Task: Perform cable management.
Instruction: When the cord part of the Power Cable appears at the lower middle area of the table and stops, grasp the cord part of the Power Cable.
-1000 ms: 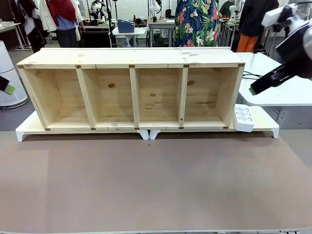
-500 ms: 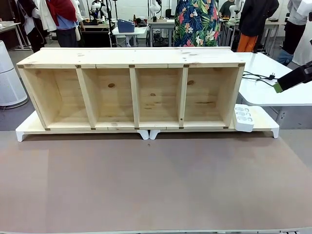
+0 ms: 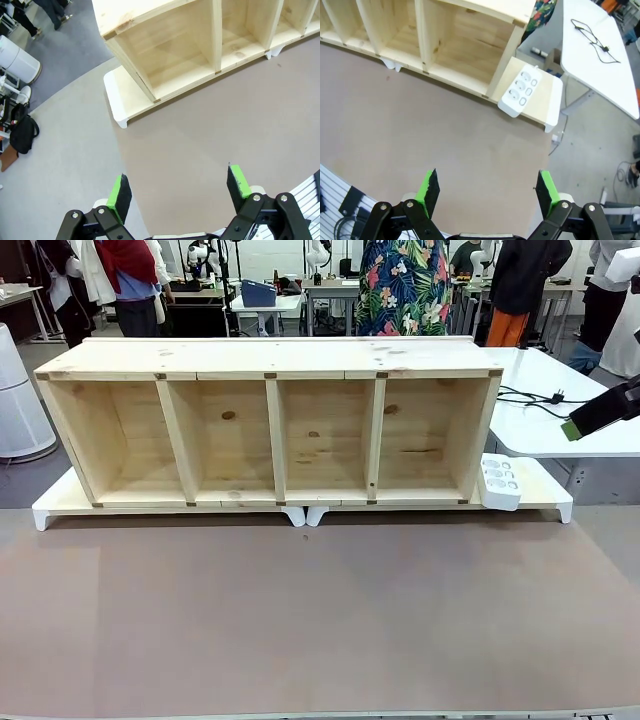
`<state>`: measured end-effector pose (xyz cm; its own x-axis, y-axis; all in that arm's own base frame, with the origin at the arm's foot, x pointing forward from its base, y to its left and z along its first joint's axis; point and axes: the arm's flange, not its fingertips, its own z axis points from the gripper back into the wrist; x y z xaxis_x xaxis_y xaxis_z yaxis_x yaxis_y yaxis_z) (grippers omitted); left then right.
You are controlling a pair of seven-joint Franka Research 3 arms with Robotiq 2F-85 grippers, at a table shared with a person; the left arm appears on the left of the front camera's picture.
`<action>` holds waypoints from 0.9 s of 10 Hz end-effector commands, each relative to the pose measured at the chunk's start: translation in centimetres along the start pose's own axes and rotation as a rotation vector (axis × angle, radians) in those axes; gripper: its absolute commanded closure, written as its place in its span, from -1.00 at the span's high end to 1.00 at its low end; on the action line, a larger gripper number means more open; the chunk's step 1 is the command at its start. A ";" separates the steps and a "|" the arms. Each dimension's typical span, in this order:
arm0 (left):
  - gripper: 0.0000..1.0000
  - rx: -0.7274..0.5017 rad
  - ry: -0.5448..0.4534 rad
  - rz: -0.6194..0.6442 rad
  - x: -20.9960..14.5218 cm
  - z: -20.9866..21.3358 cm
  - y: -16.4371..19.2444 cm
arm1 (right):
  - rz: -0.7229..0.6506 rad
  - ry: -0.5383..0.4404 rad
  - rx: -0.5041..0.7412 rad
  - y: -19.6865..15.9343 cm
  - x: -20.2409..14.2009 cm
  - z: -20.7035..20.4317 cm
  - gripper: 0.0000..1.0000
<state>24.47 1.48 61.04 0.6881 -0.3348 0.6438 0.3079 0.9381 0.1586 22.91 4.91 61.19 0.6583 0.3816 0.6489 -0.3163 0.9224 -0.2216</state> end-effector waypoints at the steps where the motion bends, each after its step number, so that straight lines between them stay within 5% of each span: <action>1: 1.00 0.002 0.005 -0.003 0.0 0.0 -0.1 | -0.008 -0.011 -0.003 -0.1 0.1 0.1 1.00; 9: 1.00 0.002 0.005 -0.003 0.0 0.0 -0.1 | -0.008 -0.011 -0.003 -0.1 0.1 0.1 1.00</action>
<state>24.47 1.47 61.04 0.6881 -0.3352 0.6436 0.3081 0.9380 0.1590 22.84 4.86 61.26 0.6568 0.3801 0.6513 -0.3140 0.9231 -0.2220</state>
